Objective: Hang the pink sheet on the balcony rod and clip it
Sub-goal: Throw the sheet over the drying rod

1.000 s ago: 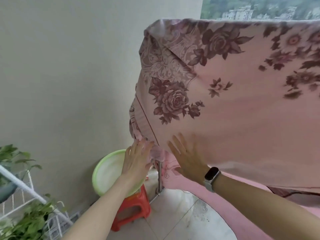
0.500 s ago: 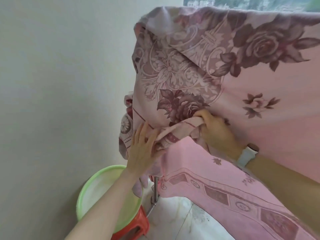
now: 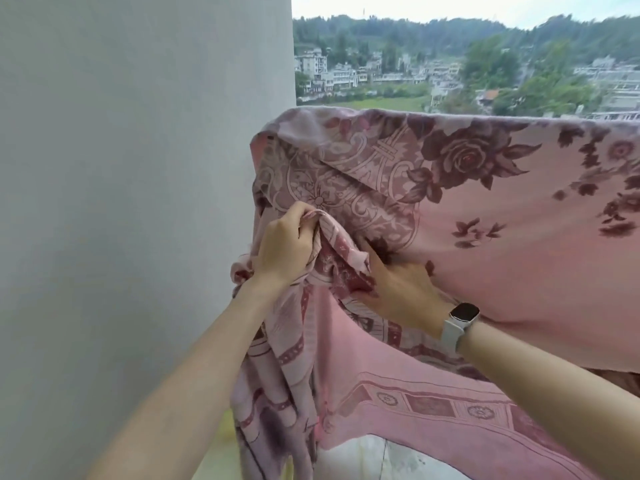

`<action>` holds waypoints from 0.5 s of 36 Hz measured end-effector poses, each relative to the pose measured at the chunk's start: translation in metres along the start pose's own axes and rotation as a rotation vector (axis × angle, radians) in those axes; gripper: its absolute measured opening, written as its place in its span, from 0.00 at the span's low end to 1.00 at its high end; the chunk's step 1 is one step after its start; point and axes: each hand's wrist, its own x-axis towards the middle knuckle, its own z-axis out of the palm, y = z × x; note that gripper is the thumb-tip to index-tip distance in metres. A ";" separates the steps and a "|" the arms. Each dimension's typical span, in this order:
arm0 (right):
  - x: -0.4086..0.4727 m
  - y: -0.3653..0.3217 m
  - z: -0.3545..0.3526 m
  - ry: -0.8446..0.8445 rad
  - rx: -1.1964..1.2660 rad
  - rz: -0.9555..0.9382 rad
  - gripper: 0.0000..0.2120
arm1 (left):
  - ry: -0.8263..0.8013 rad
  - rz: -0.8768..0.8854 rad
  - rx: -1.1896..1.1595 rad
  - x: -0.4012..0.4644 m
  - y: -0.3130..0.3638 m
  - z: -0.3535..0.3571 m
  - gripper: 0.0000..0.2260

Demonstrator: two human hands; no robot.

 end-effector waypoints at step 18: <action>-0.044 0.069 -0.070 0.057 0.582 0.023 0.06 | -0.284 0.050 0.143 -0.057 0.056 0.012 0.15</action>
